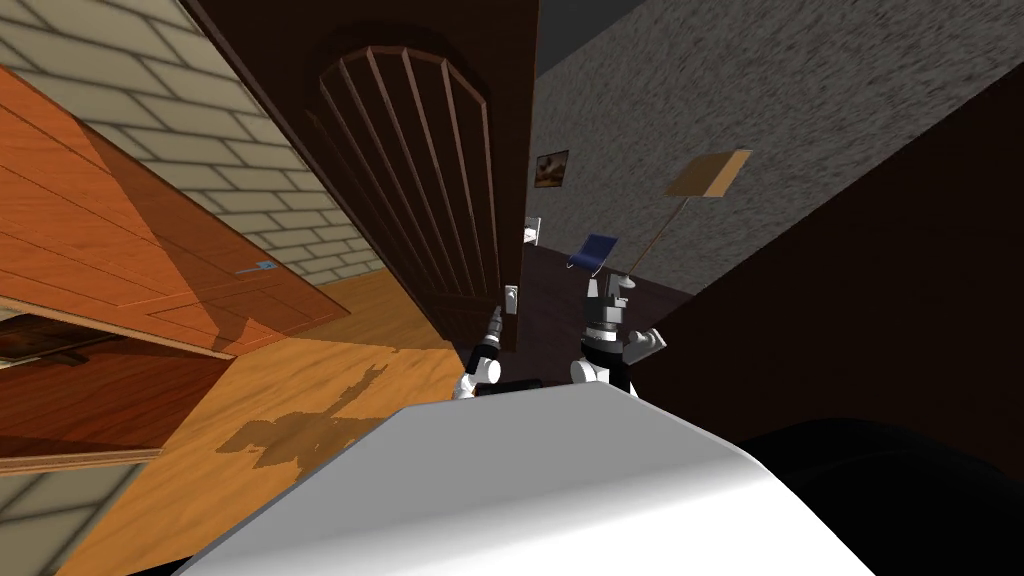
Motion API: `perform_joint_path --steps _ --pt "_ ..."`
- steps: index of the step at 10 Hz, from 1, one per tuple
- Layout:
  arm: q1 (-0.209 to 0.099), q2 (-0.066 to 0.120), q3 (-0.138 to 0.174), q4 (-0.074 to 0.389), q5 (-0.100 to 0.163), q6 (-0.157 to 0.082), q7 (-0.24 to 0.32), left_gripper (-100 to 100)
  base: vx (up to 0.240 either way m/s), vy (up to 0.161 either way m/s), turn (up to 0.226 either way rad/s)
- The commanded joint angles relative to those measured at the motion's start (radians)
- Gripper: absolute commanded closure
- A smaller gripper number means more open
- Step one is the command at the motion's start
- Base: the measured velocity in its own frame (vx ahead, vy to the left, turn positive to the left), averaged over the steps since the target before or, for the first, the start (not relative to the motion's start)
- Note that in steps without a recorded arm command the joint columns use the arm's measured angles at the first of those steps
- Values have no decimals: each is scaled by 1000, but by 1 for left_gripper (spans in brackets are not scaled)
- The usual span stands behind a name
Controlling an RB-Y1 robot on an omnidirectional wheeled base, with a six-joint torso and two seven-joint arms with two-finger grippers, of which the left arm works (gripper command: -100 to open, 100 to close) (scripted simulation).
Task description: Push the door open
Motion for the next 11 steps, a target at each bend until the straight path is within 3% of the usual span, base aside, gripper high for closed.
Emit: perform_joint_path --steps 1,3,5,7,10,11 --pt "0 0 0 0 0 0 0 -100 -78 -43 5" --pt "-6 39 3 7 -3 -4 1 -100 131 44 -19" --pt "-12 54 8 14 -6 -9 3 -100 229 12 -17" --pt "-19 43 14 22 -9 -13 5 -100 185 -97 -19" --pt "-26 -11 20 31 -12 -18 8 -100 129 -139 -17" --pt "-21 1 19 23 -12 -14 5 -100 43 -69 5"
